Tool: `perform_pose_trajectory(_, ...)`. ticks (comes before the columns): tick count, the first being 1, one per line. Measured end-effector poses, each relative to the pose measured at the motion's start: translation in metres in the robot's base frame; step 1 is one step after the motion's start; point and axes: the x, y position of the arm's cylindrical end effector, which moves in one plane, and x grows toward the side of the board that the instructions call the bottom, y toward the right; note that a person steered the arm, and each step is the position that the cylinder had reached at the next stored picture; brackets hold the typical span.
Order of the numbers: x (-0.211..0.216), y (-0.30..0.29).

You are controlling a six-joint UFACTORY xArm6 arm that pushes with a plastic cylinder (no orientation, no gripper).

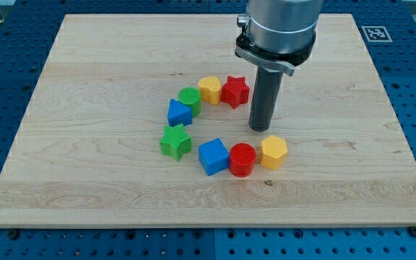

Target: Nudge the blue cube down a bit

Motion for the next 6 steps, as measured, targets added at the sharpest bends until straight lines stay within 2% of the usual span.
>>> perform_pose_trajectory(2,0.0,-0.053)
perform_pose_trajectory(6,0.023,-0.066)
